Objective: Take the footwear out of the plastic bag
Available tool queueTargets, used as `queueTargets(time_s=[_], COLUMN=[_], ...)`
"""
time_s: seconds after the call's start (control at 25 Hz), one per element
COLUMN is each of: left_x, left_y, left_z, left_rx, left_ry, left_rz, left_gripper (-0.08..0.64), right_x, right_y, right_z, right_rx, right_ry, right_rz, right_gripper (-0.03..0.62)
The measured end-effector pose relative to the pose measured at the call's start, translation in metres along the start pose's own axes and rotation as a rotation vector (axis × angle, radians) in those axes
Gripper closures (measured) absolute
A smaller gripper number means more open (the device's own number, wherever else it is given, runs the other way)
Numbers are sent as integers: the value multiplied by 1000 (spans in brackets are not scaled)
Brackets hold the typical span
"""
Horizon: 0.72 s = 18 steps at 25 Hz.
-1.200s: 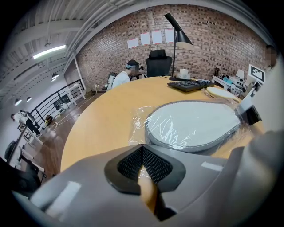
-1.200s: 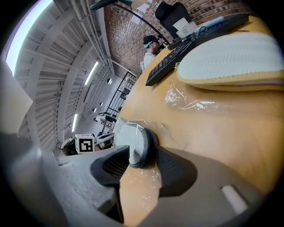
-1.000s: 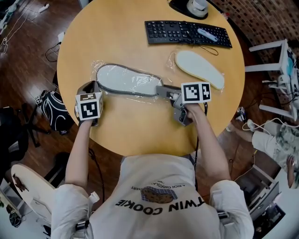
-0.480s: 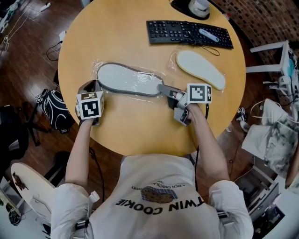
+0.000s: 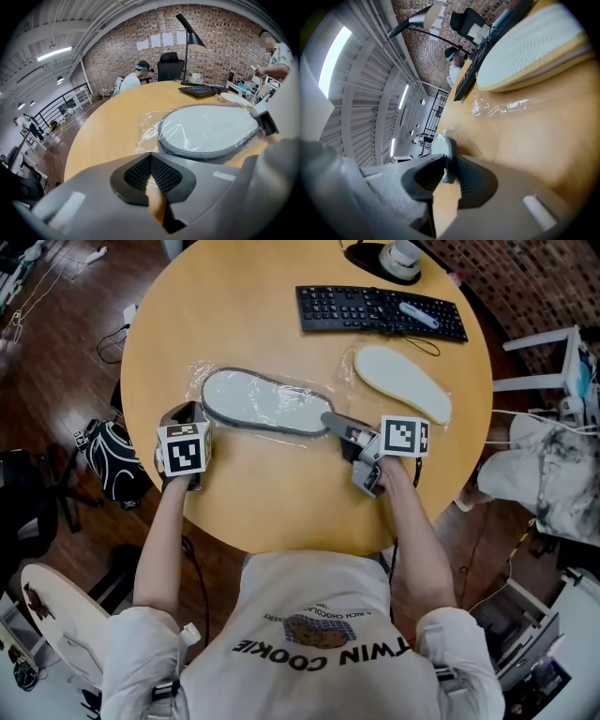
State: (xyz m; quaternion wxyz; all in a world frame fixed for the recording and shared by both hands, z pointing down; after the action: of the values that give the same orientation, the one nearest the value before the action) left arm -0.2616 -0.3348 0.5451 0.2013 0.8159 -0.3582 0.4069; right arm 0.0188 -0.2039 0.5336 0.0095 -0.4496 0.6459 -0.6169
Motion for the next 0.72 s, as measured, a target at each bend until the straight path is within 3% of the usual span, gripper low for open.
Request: queueTargets(time_s=[0.32, 0.48, 0.72], left_x=[-1, 1, -1], left_y=[-1, -3, -5], left_z=[-1, 0, 1], left_rx=[-1, 7, 25], left_ry=[13, 14, 28], left_rz=[-2, 5, 22], left_gripper=[557, 557, 557], right_x=[-23, -40, -60], right_y=[-6, -21, -25], right_z=[-3, -7, -4], right_rx=[-6, 49, -11], right_ry=[-37, -42, -78], right_rz=[-8, -83, -57], right_gripper=[517, 517, 518])
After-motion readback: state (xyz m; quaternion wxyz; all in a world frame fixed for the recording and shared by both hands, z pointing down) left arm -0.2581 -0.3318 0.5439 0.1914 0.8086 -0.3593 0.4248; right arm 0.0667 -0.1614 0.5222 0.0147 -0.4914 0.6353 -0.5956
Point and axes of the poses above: the fingertips, and each gripper's own axes: x forward along the fingers, y to its left, z out of its top, the point moved 3 cm from there along -x, backward along the fingers, and after that the axes turned 12 degrees about -z, right-handed, at the moved point
